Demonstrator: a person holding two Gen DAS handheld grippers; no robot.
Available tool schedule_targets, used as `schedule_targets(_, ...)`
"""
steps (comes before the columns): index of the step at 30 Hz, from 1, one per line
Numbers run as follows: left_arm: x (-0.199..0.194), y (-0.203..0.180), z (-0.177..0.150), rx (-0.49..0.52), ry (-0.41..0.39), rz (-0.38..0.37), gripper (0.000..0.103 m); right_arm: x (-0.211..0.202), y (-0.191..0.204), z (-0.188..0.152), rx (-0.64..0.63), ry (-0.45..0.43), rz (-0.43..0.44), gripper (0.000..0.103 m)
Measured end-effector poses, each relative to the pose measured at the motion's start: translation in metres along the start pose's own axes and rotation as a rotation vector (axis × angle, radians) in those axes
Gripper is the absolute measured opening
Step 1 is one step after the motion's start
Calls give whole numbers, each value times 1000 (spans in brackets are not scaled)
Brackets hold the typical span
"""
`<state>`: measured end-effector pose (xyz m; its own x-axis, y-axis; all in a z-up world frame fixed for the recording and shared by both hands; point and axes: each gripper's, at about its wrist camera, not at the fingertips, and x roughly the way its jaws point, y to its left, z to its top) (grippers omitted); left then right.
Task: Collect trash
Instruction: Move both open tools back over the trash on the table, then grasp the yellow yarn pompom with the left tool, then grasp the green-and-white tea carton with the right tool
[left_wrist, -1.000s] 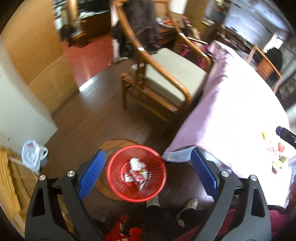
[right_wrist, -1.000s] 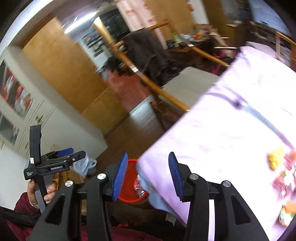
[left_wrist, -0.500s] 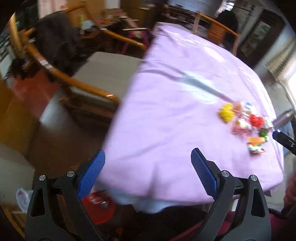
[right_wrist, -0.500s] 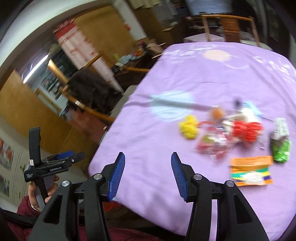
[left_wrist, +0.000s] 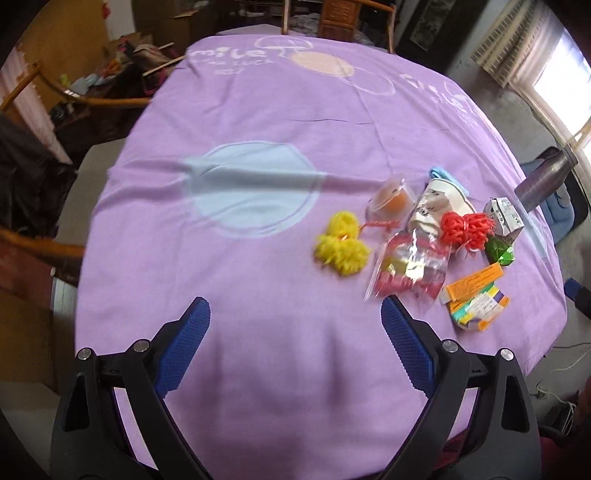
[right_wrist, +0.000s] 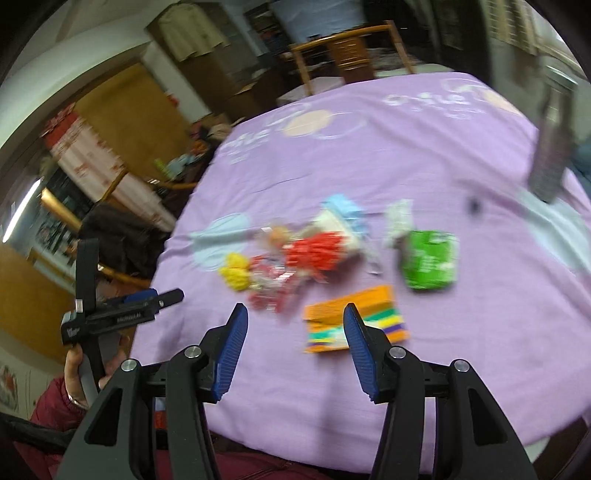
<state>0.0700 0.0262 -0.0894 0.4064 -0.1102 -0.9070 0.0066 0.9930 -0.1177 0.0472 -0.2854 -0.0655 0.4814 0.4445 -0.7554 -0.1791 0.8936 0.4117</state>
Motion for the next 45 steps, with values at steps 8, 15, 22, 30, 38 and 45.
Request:
schedule_targets(8,60,-24,36,42,50,-18,91,-29,-58,-11,126,-37,-150,55)
schedule_targets(15,100,-29,47,48,86,-38,55,-36,-74,-15,149,-27,-216,55)
schedule_targets(22,44,-19,41,17,-6,-99,35,-11,-64,6,117,-15,-145,55)
schedule_targets(30,-19,17,17,-74,-62,-8,35,41,-46,36,41,15,-110,56)
schedule_targets(38,-45,38,-18,-202,-47,41,35,74,-61,55,48,35,-155,57)
schedule_targets(45,-61,43,-40,-305,-35,98,35,107,-81,68,62,66,-160,63)
